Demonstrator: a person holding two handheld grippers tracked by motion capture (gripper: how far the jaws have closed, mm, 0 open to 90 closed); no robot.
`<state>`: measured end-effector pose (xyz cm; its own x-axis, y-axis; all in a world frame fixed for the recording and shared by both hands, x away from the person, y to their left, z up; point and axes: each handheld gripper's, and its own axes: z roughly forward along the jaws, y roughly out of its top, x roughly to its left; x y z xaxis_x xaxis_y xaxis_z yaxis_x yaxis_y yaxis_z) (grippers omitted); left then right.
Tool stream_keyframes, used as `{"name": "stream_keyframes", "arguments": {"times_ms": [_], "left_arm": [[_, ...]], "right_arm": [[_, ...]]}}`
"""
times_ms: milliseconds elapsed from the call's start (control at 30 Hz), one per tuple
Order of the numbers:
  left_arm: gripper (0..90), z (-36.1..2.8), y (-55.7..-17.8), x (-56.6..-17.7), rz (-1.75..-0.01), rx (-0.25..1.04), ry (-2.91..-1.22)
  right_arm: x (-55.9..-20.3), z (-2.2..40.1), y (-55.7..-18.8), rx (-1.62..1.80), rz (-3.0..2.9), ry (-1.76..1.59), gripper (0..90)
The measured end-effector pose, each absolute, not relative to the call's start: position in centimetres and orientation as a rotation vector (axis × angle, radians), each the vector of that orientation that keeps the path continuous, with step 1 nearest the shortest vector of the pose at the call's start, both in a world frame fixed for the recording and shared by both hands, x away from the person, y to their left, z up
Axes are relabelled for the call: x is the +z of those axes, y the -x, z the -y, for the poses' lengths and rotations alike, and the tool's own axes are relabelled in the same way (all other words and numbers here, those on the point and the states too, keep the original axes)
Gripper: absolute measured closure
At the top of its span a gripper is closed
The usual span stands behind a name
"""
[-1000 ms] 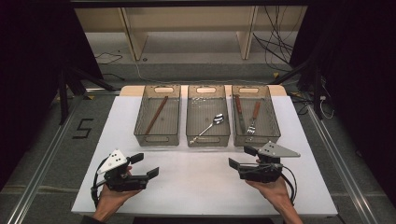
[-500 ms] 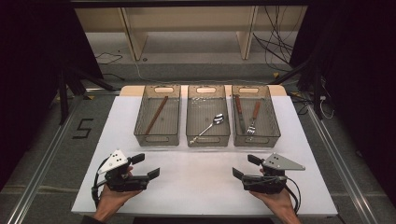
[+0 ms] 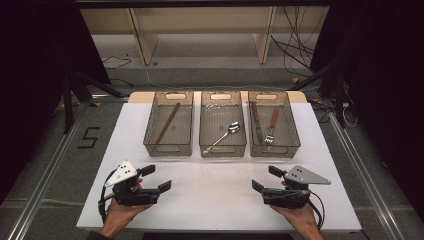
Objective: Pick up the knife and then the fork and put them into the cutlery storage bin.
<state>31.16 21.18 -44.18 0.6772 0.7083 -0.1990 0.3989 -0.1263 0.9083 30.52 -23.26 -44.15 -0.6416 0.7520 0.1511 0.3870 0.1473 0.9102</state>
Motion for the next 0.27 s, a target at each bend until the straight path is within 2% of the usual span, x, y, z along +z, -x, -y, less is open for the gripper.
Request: {"name": "stream_keyframes", "arguments": {"times_ms": [267], "left_arm": [[15.1,-21.20,-31.20,-44.21,-0.892,0.339,-1.749]], "right_arm": [[-44.19,23.19,-30.56,1.489,-2.097,-1.098,21.2]]}}
